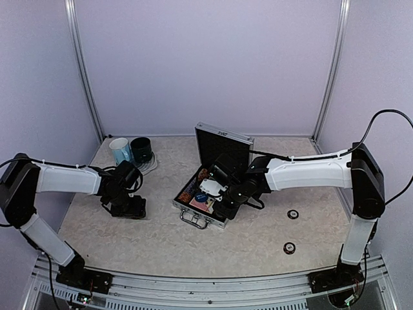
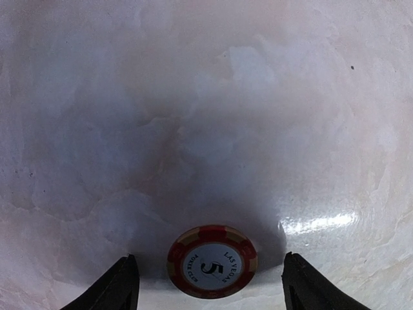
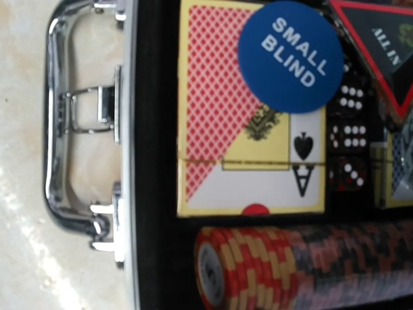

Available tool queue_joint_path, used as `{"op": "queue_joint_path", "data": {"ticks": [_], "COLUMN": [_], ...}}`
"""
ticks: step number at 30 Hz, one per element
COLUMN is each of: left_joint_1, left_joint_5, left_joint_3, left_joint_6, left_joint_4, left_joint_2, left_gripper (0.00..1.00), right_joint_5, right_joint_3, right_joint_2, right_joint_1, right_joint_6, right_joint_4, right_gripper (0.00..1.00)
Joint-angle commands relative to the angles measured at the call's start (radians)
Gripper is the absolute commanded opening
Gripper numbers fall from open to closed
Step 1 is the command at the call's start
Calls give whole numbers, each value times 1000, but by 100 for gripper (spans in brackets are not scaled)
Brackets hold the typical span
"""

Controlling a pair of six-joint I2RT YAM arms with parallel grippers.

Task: Pack up texas hold em set
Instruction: Pick up the pile of poker chips from the center of the board.

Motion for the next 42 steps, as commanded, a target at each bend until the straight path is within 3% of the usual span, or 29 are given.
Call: {"op": "queue_joint_path", "data": {"ticks": [1,14,42], "left_joint_1": [-6,-20,-90], "left_joint_5": [-34,-4,-68], "left_joint_3": [2,3,8], "left_joint_6": [-4,-4,-29], "left_joint_4": [-16,-20,-57], "left_joint_2": [24,49,143], "left_gripper": [75,61,45], "right_joint_5": [-8,-8,0], "right_joint_3": [-14,-11,10], "right_joint_2": [-29,-22,-10], "right_joint_1": [3,3,3], "right_joint_6": [13,16,3], "right_joint_4": [12,5,-9], "right_gripper": [31,31,31]}}
